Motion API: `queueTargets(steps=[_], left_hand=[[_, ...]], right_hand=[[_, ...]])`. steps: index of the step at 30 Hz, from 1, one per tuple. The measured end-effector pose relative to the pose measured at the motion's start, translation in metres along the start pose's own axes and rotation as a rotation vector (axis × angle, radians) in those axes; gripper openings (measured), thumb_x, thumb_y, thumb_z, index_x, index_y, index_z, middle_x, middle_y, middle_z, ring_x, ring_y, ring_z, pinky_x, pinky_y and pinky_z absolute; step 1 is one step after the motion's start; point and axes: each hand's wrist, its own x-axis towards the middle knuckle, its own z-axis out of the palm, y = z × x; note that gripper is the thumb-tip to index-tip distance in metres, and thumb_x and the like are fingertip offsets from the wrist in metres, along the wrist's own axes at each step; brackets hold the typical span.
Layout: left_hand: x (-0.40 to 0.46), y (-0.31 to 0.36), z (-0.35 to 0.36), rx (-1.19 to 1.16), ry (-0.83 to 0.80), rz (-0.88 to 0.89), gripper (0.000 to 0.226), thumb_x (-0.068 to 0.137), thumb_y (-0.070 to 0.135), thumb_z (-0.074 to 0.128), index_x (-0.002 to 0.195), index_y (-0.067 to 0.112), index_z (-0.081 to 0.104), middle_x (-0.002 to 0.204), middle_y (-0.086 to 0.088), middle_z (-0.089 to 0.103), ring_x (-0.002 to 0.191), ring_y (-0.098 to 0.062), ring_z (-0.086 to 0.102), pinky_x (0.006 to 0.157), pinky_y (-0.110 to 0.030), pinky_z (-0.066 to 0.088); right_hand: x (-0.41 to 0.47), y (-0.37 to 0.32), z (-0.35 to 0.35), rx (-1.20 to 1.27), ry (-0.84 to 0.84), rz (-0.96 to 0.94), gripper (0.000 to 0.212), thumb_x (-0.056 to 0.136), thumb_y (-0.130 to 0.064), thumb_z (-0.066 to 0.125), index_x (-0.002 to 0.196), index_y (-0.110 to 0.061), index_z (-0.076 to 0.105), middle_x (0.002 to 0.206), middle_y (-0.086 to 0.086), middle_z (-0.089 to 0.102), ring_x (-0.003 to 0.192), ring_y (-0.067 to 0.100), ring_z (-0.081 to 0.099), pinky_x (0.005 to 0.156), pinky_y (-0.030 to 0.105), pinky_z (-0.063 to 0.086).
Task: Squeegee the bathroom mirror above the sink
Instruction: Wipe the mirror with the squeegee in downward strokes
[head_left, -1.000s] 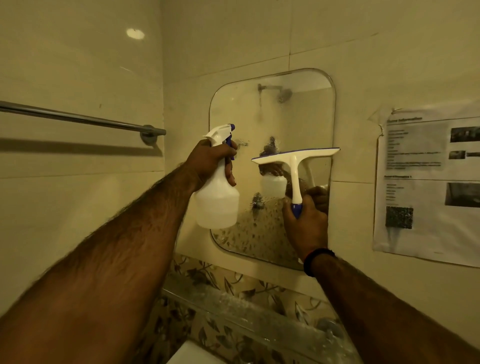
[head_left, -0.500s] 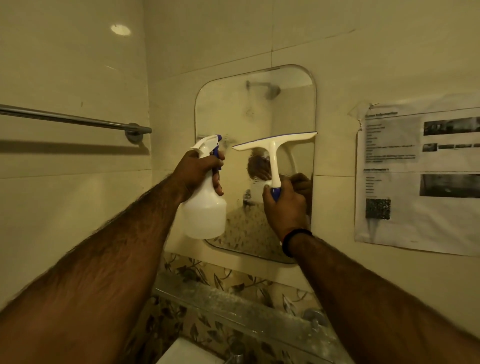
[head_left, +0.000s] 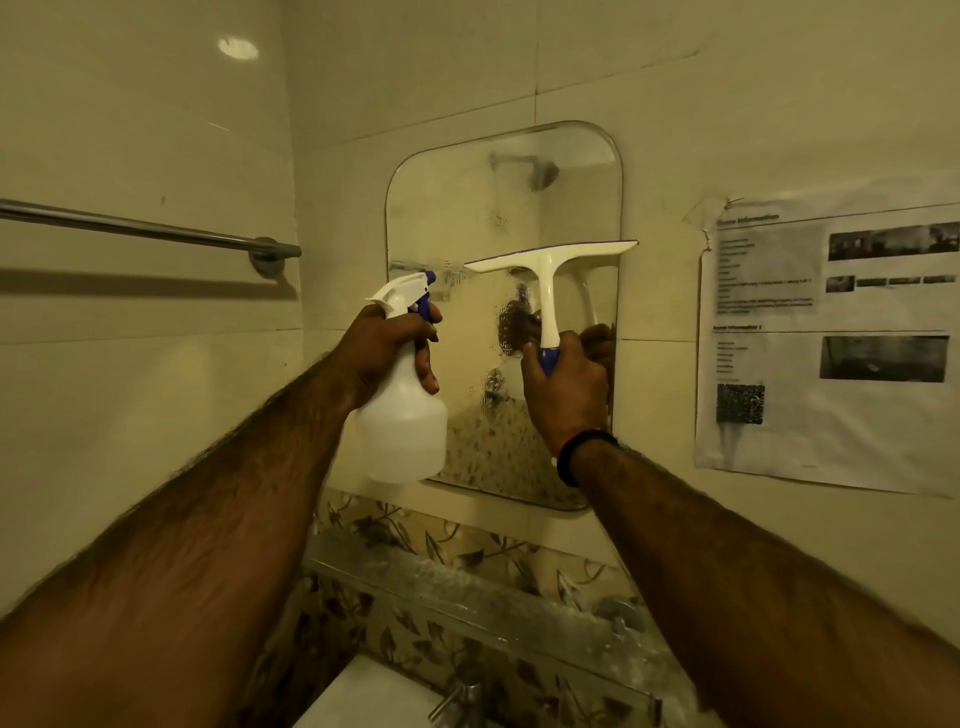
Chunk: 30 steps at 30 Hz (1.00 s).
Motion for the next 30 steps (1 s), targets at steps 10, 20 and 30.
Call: queueTargets(steps=[10, 20, 30], left_hand=[[-0.012, 0.003, -0.015, -0.046, -0.068, -0.074, 0.024, 0.082, 0.011, 0.055, 0.105, 0.005, 0.058, 0.051, -0.009, 0.057, 0.043, -0.028, 0.059, 0.055, -0.036, 0.056], [-0.042, -0.037, -0.022, -0.063, -0.058, -0.208, 0.028, 0.074, 0.009, 0.057, 0.101, 0.002, 0.059, 0.048, -0.014, 0.054, 0.039, -0.030, 0.055, 0.053, -0.039, 0.056], [-0.064, -0.064, -0.027, -0.008, 0.028, -0.268, 0.018, 0.089, -0.004, 0.047, 0.102, -0.001, 0.058, 0.049, -0.016, 0.051, 0.039, -0.030, 0.053, 0.053, -0.038, 0.055]], right_hand=[[-0.006, -0.001, -0.005, 0.003, -0.011, 0.000, 0.038, 0.092, -0.042, 0.059, 0.117, -0.014, 0.056, 0.097, 0.006, 0.064, 0.083, 0.020, 0.062, 0.076, 0.033, 0.056], [-0.010, 0.007, -0.009, -0.044, -0.025, 0.012, 0.040, 0.091, -0.049, 0.057, 0.110, -0.013, 0.055, 0.101, 0.011, 0.062, 0.088, 0.025, 0.062, 0.078, 0.039, 0.058], [-0.017, 0.021, -0.008, -0.017, -0.028, -0.006, 0.038, 0.089, -0.050, 0.059, 0.105, -0.016, 0.054, 0.086, -0.001, 0.053, 0.075, 0.018, 0.057, 0.068, 0.028, 0.051]])
